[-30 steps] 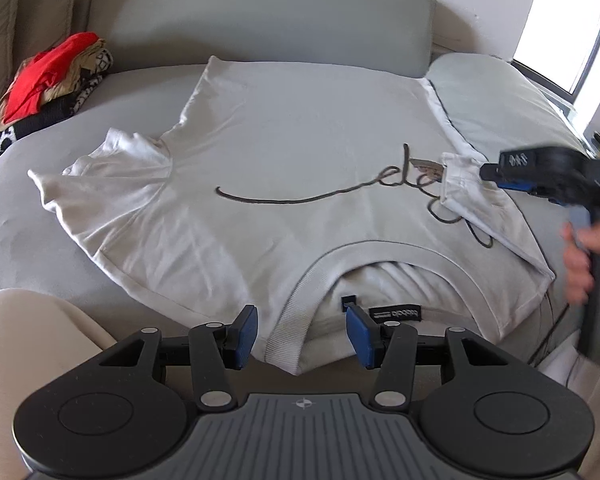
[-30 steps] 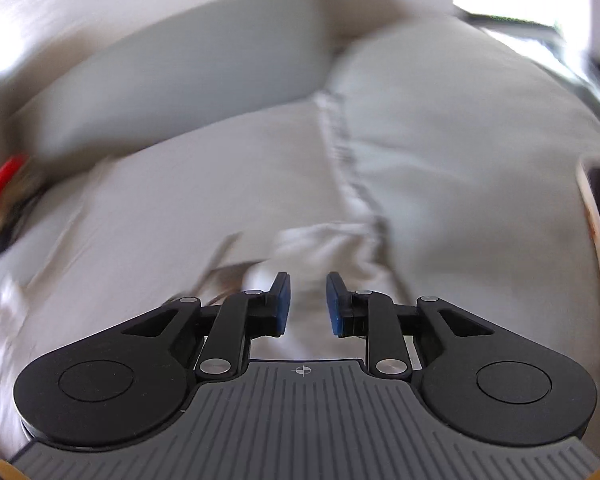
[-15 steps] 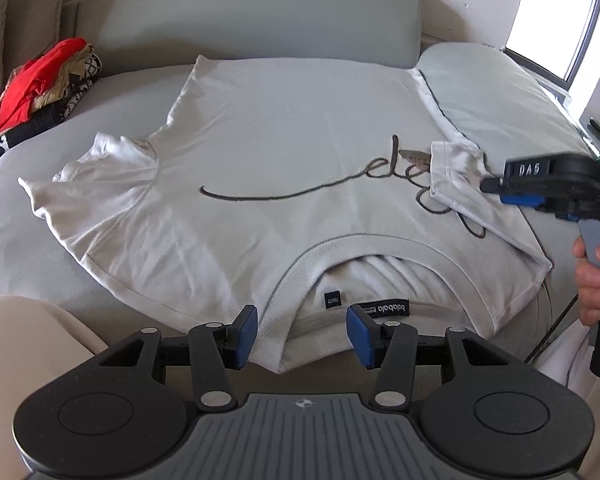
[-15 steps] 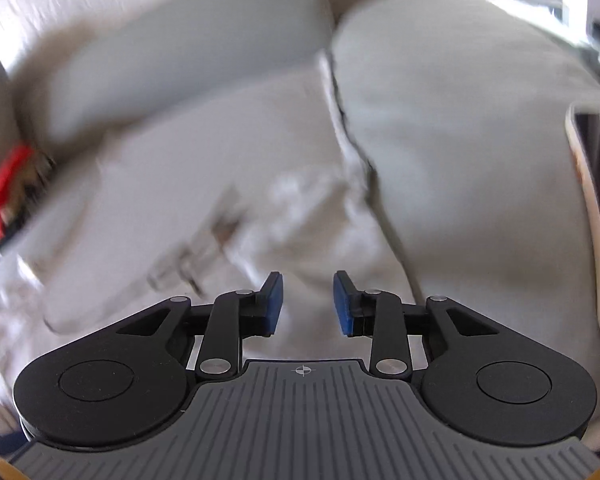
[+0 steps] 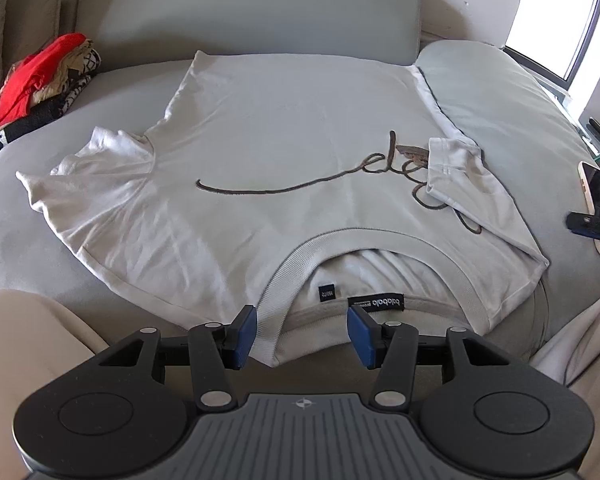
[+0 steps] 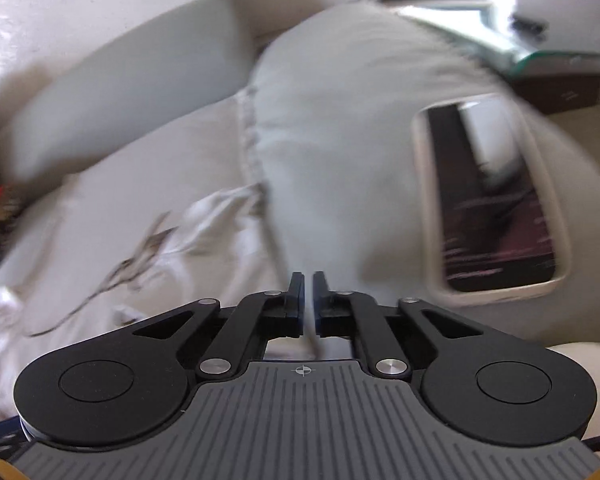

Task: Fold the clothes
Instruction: 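Open the right tool and press the folded side flat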

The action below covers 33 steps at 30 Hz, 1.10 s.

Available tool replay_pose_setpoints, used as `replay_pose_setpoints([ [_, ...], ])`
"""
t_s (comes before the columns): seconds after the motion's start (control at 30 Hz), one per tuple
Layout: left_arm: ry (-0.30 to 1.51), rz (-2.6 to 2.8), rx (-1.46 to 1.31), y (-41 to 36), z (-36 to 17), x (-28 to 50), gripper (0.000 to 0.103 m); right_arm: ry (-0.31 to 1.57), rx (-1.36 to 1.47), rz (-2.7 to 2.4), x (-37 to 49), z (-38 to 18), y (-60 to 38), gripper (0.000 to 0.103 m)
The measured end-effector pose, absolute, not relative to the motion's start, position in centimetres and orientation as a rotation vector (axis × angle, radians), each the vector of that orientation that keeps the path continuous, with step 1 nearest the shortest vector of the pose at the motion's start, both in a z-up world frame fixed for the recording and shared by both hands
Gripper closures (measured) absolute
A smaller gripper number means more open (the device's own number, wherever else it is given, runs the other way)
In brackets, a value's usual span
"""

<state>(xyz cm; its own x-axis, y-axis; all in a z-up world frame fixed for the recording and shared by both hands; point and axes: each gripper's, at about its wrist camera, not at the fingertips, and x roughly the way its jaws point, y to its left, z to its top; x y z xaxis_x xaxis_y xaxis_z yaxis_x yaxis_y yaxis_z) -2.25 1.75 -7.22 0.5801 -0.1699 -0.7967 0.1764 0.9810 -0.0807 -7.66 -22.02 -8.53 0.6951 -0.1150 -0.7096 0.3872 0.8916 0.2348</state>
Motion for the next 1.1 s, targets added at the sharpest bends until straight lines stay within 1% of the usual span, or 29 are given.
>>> replay_pose_setpoints([
  [0.2,0.913,-0.207,0.017,1.7,-7.0,-2.7,0.053,0.77,0.13,-0.247,-5.2,-11.6,-18.7,0.095],
  [0.23,0.909,-0.208,0.02,1.7,-6.9,-2.8,0.053,0.796,0.127,-0.26,-5.4,-11.6,-18.6,0.095],
  [0.27,0.907,-0.206,0.023,1.7,-6.9,-2.8,0.053,0.822,0.123,-0.272,-5.6,-11.5,-18.6,0.099],
  [0.37,0.907,-0.195,0.021,2.0,-6.9,-2.6,0.053,0.899,0.112,-0.309,-6.1,-11.5,-18.5,0.102],
  [0.5,0.905,-0.182,-0.001,2.5,-6.7,-2.3,0.053,1.0,0.098,-0.359,-6.8,-11.4,-18.4,0.1],
  [0.57,0.906,-0.182,-0.001,2.6,-6.7,-2.3,0.053,0.95,0.136,-0.373,-7.0,-10.6,-19.0,0.091],
  [0.67,0.905,-0.181,-0.003,2.7,-6.6,-2.3,0.053,0.827,0.2,-0.378,-7.0,-9.3,-19.9,0.091],
  [0.73,0.902,-0.18,-0.007,2.7,-6.6,-2.4,0.053,0.778,0.235,-0.326,-5.5,-9.4,-20.2,0.091],
  [0.83,0.899,-0.174,-0.014,2.8,-6.3,-2.4,0.053,0.813,0.206,-0.301,-3.3,-10.9,-19.7,0.091],
  [0.87,0.893,-0.172,-0.016,3.0,-6.2,-2.5,0.053,0.866,0.181,-0.322,-3.0,-11.6,-19.4,0.085],
  [0.9,0.887,-0.169,-0.018,3.1,-6.0,-2.5,0.053,0.943,0.159,-0.339,-2.9,-12.5,-19.1,0.086],
  [1.0,0.87,-0.146,-0.04,4.1,-5.7,-2.4,0.053,0.982,0.024,-0.327,-4.9,-12.4,-17.3,0.085],
  [1.03,0.865,-0.136,-0.05,4.5,-5.6,-2.3,0.053,0.992,-0.012,-0.331,-5.0,-11.8,-16.8,0.082],
  [1.07,0.86,-0.125,-0.06,5.0,-5.6,-2.2,0.053,1.001,-0.048,-0.336,-5.2,-11.3,-16.2,0.07],
  [1.1,0.867,-0.117,-0.075,5.3,-5.8,-1.9,0.053,1.007,-0.08,-0.338,-5.4,-10.7,-15.7,0.064],
])
